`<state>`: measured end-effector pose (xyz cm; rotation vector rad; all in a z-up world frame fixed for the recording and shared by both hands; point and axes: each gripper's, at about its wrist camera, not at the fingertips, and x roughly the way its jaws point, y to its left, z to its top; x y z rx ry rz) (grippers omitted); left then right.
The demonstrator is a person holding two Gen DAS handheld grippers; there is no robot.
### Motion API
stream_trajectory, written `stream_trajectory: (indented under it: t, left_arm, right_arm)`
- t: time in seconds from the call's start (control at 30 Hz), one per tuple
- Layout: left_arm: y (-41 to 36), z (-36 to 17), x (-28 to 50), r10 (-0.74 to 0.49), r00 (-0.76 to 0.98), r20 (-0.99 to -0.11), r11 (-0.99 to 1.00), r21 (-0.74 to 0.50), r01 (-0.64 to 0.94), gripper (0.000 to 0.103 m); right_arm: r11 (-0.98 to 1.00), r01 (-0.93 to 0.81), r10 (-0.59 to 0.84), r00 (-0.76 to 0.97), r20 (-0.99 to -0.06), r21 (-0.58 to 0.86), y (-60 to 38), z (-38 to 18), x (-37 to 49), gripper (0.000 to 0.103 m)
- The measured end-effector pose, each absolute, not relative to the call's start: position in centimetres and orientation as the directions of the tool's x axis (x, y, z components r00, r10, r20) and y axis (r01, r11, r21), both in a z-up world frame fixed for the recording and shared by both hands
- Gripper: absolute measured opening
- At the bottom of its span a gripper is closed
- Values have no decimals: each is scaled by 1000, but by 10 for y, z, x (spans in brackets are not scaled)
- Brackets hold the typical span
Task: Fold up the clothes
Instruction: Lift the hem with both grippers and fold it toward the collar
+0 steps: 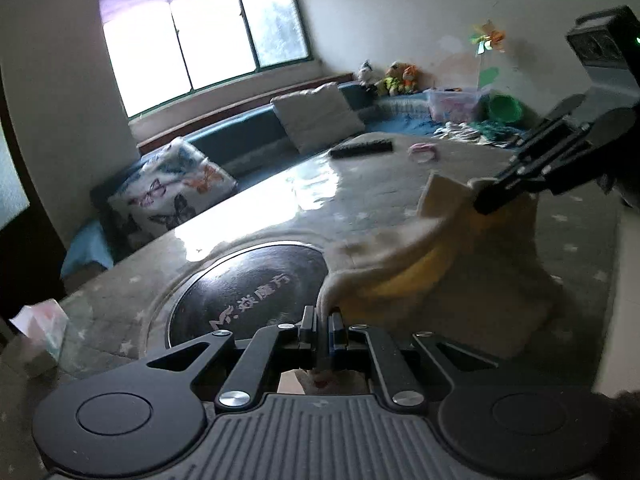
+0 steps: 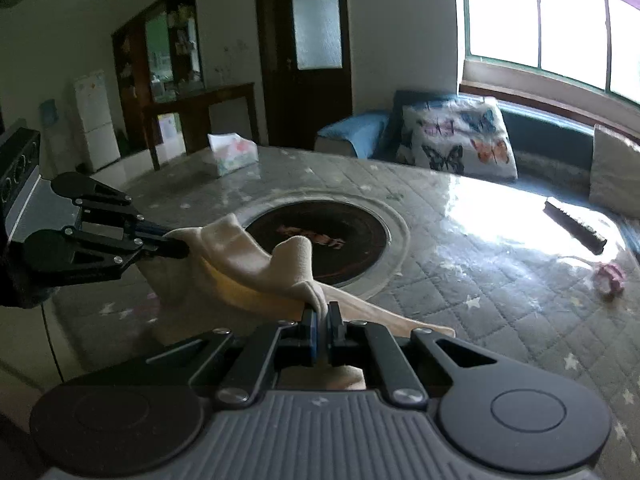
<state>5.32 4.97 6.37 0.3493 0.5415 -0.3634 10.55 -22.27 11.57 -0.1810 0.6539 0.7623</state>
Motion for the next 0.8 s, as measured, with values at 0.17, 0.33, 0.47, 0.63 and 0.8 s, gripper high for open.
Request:
stream_trajectory:
  t: [0.17,0.33,0.47,0.63,0.8]
  left_arm:
    - [53,33,105,-217,743,-634,896,172,409,6]
    - [59,11,124,-170,728,-664,909,179,375,17]
    - [68,13,127,-136,742,-656,927,180,329,31]
    - [73,31,124,-134,771,-623,949,144,281,29]
    - [56,45,118,-230,750,-620,931,82,354,18]
  right_arm:
    - [752,-650,536,510,-672,107,-207,85,157,4]
    - [789,-600,495,496,-713,131,-202,44,183,11]
    - [824,-546,476,517,-712,155,-212,32,186,27]
    - [846,-520,453,591,-668,115,-217,47,175,27]
    - [796,-589,527,558,-641,141,-198,58,162,17]
